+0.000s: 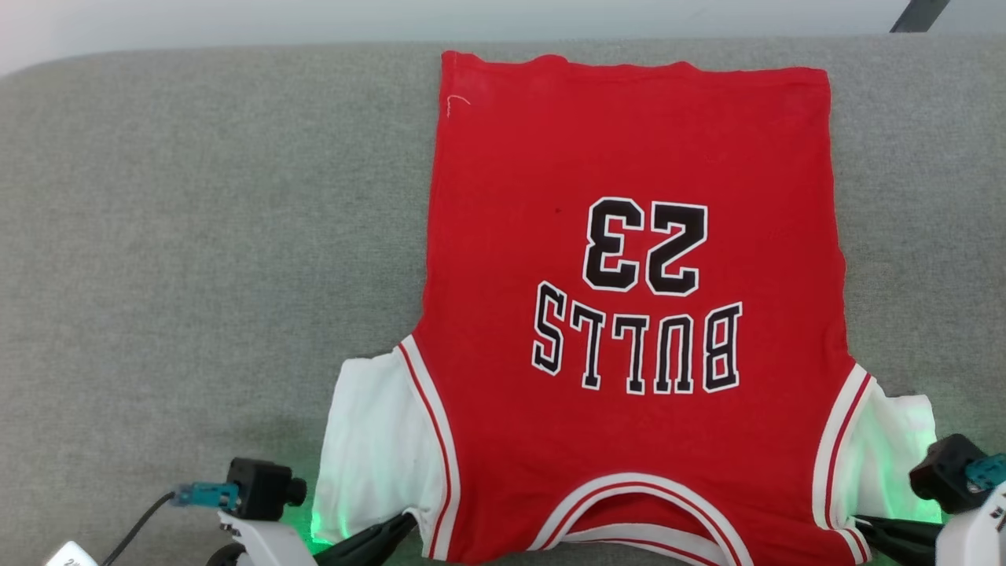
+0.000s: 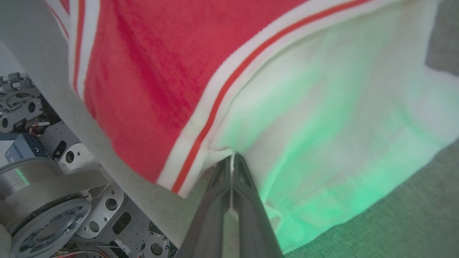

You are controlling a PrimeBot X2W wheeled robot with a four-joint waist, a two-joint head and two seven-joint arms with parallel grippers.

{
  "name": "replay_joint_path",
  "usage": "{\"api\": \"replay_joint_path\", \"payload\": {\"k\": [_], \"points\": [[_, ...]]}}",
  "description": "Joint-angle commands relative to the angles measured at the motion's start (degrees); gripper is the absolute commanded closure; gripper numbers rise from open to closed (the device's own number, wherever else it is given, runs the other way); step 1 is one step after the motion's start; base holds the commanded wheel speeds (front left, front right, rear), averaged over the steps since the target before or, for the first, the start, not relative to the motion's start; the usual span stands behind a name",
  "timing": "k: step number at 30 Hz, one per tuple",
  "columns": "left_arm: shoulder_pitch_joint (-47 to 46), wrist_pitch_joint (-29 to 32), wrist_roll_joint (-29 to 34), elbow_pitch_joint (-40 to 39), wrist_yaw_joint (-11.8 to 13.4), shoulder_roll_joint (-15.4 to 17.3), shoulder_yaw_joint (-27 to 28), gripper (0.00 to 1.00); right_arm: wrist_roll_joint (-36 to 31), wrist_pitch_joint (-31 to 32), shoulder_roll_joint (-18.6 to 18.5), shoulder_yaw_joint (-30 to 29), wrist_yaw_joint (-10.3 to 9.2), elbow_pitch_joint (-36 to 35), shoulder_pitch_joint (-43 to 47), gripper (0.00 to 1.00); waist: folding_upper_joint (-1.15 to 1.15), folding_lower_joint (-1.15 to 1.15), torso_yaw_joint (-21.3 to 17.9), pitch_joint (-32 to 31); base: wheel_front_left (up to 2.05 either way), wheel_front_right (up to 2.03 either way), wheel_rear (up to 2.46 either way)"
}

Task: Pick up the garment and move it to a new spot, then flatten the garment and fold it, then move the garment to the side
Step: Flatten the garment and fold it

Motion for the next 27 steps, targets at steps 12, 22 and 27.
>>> {"api": "replay_joint_path", "payload": {"k": [12, 22, 27], "points": [[-0.66, -1.01, 2.43, 9.27, -0.71, -4.18, 0.08, 1.0, -4.1, -6.22, 3.18, -2.98, -0.23, 2.94, -0.29, 0.0, 0.0, 0.0, -1.09, 1.8, 0.0, 0.0, 0.0], [-2.41, -1.38, 6.24, 6.41, 0.97, -4.52, 0.38, 1.0, 4.74, -1.66, -11.99, -16.42, -0.1, -9.38, -8.91, 0.0, 0.0, 0.0, 0.44, 4.38, 0.0, 0.0, 0.0], [-5.63, -0.33, 8.39, 5.03, 1.27, -6.27, 0.47, 1.0, 5.17, 5.16, -7.06, -21.45, -0.09, 0.14, -19.03, 0.0, 0.0, 0.0, 3.53, 7.67, 0.0, 0.0, 0.0]]}}
